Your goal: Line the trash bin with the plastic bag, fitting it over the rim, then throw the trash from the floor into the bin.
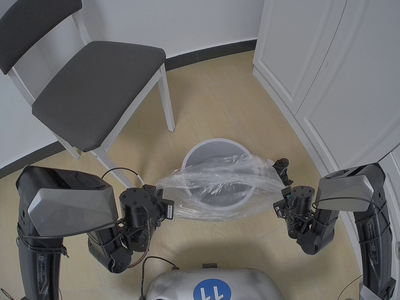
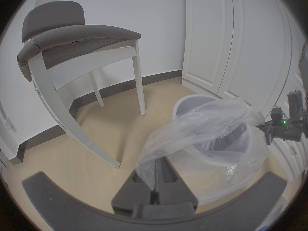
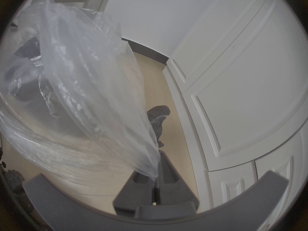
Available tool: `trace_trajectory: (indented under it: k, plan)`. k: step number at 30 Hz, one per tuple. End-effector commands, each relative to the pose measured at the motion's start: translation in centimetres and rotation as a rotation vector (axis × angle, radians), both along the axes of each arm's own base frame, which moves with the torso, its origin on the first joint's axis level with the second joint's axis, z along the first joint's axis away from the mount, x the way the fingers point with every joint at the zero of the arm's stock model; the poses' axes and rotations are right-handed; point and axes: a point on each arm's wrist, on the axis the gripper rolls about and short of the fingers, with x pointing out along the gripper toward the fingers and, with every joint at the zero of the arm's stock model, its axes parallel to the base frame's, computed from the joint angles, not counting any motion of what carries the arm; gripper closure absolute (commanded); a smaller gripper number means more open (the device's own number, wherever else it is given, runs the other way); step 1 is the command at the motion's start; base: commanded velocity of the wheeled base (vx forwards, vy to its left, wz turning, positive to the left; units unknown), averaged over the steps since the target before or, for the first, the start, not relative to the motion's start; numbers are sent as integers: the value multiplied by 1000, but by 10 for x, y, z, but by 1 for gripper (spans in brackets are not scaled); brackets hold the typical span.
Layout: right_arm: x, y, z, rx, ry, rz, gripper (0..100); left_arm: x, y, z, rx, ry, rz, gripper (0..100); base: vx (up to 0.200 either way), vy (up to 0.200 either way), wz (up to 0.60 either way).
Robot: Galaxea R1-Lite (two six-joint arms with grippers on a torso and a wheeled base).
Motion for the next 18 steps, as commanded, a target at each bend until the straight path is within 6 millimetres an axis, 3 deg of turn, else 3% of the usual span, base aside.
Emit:
trace_trajectory:
  k: [1,4,5,10,14,18]
  plan:
    - [0,0,6,10,-26,2,100,2,0,3,-9,-12,2,100,0,0,0]
    - [-4,2,7,19,-21,13,100,3,1,8,-17,-26,10,100,0,0,0]
    - [-6,4,6,26,-13,25,0,3,1,9,-19,-29,10,100,0,0,0]
    - [-7,3,12,94,-24,91,0,3,2,9,-17,-26,10,100,0,0,0]
    - [-30,-6,19,127,59,246,0,3,2,9,-17,-26,10,100,0,0,0]
    - [-41,-9,27,141,76,301,0,2,2,8,-15,-22,11,100,0,0,0]
